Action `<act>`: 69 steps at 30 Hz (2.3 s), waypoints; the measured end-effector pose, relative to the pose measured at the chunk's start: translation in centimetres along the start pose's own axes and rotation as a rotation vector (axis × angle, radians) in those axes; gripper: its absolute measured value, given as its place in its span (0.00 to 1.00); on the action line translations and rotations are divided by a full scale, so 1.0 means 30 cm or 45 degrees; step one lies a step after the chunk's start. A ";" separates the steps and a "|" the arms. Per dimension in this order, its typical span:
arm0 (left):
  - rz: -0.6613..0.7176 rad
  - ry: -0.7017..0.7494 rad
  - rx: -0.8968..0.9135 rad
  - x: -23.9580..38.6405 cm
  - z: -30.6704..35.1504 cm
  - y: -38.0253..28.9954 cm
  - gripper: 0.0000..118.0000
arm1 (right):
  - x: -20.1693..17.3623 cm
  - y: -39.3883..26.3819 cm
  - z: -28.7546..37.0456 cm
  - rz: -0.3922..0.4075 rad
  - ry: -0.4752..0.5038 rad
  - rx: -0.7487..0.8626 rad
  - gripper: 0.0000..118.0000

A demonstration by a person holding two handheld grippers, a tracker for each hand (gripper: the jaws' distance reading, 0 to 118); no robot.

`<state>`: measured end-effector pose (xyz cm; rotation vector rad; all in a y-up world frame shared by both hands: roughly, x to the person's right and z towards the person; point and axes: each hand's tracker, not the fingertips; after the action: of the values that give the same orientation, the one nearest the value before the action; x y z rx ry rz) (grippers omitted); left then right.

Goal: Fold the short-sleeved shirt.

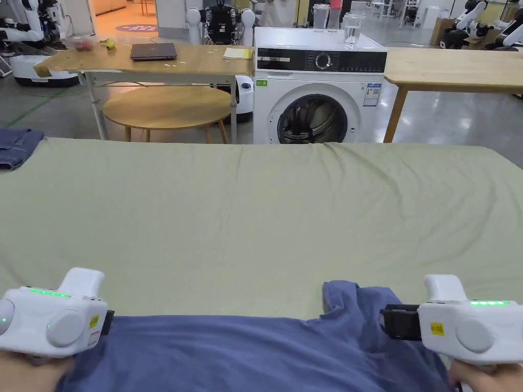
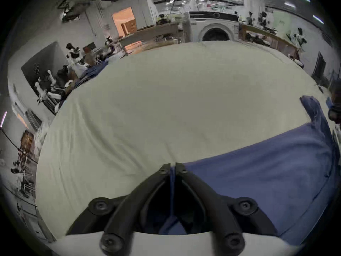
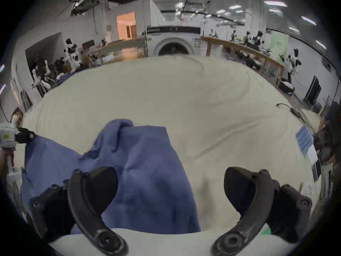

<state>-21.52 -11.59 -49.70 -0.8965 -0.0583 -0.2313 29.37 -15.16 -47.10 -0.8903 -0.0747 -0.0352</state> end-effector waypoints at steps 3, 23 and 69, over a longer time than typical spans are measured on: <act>0.021 -0.010 0.009 -0.019 0.017 0.003 0.00 | -0.007 -0.021 -0.066 0.008 0.023 -0.162 0.48; 0.216 -0.194 0.350 -0.195 0.633 -0.436 0.00 | 0.021 -0.398 0.800 0.078 0.140 0.435 0.00; 1.067 -0.627 0.274 -0.440 0.421 -0.872 1.00 | -0.480 -0.423 0.850 0.106 0.196 0.707 0.00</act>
<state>-39.64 -15.16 -23.70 -0.6807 -0.1542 0.7668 12.96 -3.31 -22.43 -0.3329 0.0938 -0.0043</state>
